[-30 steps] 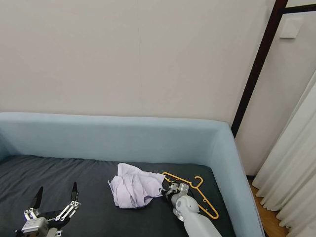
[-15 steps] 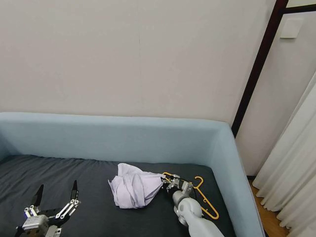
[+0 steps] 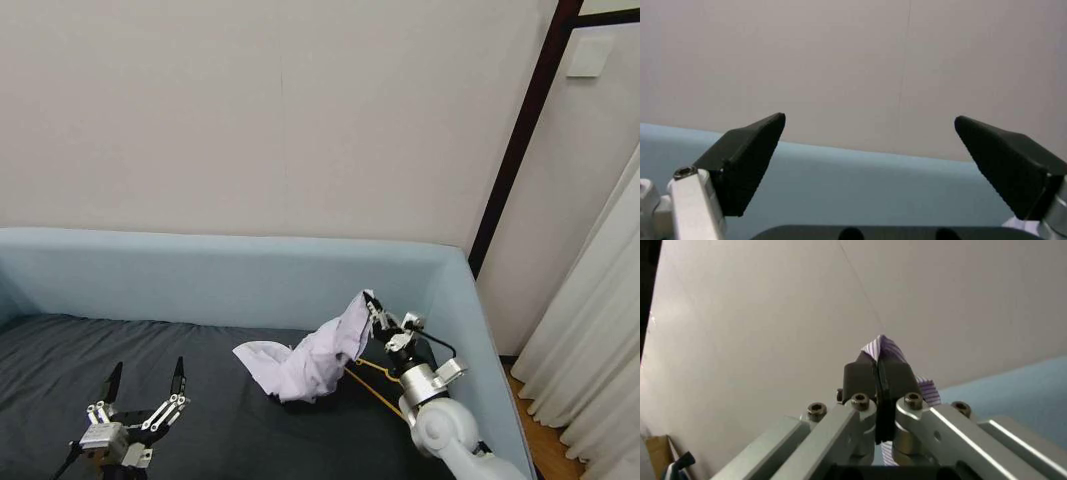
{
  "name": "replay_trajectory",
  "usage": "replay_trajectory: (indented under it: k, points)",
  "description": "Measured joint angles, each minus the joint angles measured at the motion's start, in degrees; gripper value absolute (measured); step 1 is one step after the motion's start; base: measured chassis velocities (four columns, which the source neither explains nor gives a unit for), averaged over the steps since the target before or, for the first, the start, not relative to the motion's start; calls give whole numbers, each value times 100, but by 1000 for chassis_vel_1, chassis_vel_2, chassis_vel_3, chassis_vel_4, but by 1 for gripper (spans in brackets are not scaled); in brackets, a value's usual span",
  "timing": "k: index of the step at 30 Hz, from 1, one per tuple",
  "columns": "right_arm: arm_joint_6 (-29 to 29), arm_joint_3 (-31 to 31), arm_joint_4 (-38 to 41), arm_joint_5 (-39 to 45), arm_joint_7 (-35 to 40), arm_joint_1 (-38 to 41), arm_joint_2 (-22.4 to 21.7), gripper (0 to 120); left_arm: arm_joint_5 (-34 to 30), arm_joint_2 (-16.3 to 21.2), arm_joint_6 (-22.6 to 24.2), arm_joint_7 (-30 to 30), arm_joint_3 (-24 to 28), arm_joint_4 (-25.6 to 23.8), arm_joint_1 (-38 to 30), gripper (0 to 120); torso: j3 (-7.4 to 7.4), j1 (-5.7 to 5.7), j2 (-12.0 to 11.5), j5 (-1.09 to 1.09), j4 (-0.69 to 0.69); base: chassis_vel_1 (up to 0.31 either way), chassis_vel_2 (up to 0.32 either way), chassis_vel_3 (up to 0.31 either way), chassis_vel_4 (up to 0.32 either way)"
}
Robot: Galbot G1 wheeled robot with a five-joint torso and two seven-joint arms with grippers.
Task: Pick up the clothes from the sofa and hang them on the clothes hanger.
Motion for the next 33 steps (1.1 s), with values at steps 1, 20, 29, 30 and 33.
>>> replay_trajectory:
  k: [1, 20, 29, 30, 33]
  points:
    - [0, 0, 0, 0, 0, 0, 0, 0, 0, 0, 0, 0, 0, 0, 0, 100, 0, 0, 0, 0, 0, 0, 0, 0, 0]
    - [-79, -665, 231, 1464, 246, 2169, -2042, 0, -209, 136, 250, -31, 336, 443, -758, 100, 1, 0, -1, 0, 0, 0, 0, 0, 0]
    - [-173, -1346, 251, 2051, 351, 3869, -2022, 0, -340, 173, 361, -39, 225, 602, -1004, 100, 1, 0, -1, -2, 1, 0, 0, 0, 0]
    - [-187, -1345, 300, 2141, 380, 4003, -2003, 0, -353, 179, 370, -39, 206, 620, -1026, 100, 1, 1, -1, -2, 1, 0, 0, 0, 0]
    - [-224, -1273, 474, 2269, 442, 4093, -1997, 0, -372, 187, 380, -40, 163, 661, -1065, 100, 0, 1, -1, -3, 1, 0, 0, 0, 0]
